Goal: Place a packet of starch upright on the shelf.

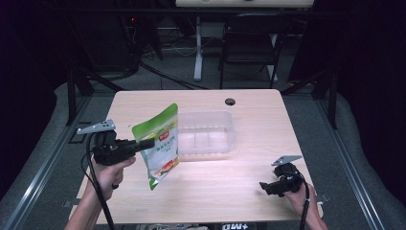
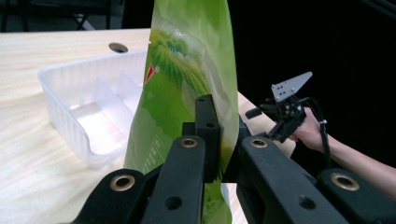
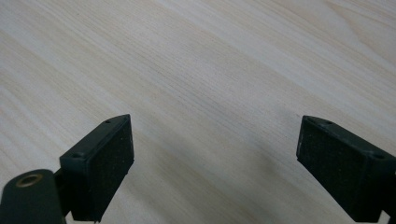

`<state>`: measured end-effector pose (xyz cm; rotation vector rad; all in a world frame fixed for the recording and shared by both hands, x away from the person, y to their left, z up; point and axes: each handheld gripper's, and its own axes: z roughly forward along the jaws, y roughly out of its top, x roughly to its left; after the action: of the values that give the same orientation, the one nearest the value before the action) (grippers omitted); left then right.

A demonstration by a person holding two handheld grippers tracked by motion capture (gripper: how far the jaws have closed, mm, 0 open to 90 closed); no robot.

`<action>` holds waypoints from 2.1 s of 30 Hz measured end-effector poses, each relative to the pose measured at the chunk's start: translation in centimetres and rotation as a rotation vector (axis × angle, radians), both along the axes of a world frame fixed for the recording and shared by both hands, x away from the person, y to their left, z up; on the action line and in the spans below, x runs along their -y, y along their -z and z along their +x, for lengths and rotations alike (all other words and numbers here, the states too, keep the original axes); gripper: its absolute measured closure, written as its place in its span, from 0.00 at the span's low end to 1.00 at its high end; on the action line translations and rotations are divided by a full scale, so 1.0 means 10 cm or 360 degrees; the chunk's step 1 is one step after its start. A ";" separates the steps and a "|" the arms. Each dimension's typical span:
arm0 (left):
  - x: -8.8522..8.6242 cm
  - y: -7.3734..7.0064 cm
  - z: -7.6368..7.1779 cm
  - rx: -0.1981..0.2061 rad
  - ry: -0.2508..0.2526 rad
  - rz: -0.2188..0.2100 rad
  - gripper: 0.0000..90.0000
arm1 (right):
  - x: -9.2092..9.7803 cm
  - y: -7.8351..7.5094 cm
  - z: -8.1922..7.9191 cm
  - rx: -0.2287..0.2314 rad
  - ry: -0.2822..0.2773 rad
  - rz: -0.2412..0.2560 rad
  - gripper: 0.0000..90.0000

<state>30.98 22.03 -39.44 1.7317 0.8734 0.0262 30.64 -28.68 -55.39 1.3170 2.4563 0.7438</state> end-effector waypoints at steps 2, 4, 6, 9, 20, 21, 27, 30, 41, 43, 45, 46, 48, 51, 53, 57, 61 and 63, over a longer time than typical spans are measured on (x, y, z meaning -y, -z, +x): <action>0.02 -0.03 0.02 0.0010 -0.0008 0.0004 1.00 | 0.00 0.00 0.00 0.0000 0.0000 -0.0002 0.12; 0.03 -0.06 0.06 0.0017 -0.0007 -0.0005 1.00 | 0.00 0.00 0.00 -0.0002 -0.0002 0.0000 0.12; 0.03 -0.08 0.08 0.0027 -0.0014 -0.0002 1.00 | 0.00 0.00 0.00 -0.0002 -0.0001 0.0000 0.12; 0.04 -0.11 0.11 0.0036 -0.0020 -0.0001 1.00 | 0.00 0.00 0.00 0.0000 0.0000 0.0001 0.12; 0.12 -0.23 0.27 0.0082 -0.0038 0.0043 1.00 | 0.00 0.00 0.00 0.0017 0.0010 0.0006 0.12; 0.13 -0.23 0.29 0.0079 -0.0041 0.0042 1.00 | 0.01 0.00 0.00 0.0016 0.0008 0.0001 0.12; 0.17 -0.27 0.41 0.0090 -0.0055 0.0051 1.00 | 0.00 0.00 0.00 0.0017 0.0010 0.0004 0.12; 0.18 -0.28 0.44 0.0093 -0.0060 0.0044 1.00 | 0.00 0.00 0.00 0.0020 0.0013 0.0003 0.12; 0.25 -0.27 0.68 0.0072 -0.0077 0.0034 1.00 | 0.00 0.00 0.00 0.0017 0.0009 0.0007 0.12; 0.25 -0.26 0.72 0.0060 -0.0084 0.0037 1.00 | 0.00 0.00 0.00 0.0017 0.0009 0.0006 0.12; 0.27 -0.24 0.77 0.0057 -0.0090 0.0036 1.00 | 0.01 -0.01 0.00 0.0009 -0.0001 -0.0012 0.12; 0.28 -0.24 0.78 0.0054 -0.0098 0.0042 1.00 | 0.01 -0.01 0.00 0.0009 -0.0001 -0.0012 0.12; 0.28 -0.22 0.83 0.0065 -0.0097 0.0039 1.00 | 0.00 0.00 0.00 0.0016 0.0007 0.0016 0.12; 0.28 -0.20 0.89 0.0054 -0.0116 0.0023 1.00 | 0.01 -0.01 0.00 0.0011 0.0003 0.0013 0.12; 0.28 -0.18 0.95 0.0059 -0.0127 0.0033 1.00 | 0.01 -0.01 0.00 0.0015 0.0006 0.0007 0.12; 0.32 -0.15 1.01 0.0058 -0.0145 0.0040 1.00 | 0.02 -0.02 0.00 0.0009 0.0001 -0.0037 0.12; 0.34 -0.13 1.05 0.0059 -0.0151 0.0031 1.00 | 0.01 -0.02 0.00 0.0010 0.0002 -0.0031 0.12; 0.36 -0.12 1.09 0.0061 -0.0162 0.0033 1.00 | 0.02 -0.03 0.00 0.0010 0.0001 -0.0043 0.12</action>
<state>41.84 18.45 -38.28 1.6994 0.9353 0.1361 30.65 -28.88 -55.14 1.3039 2.4519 0.7108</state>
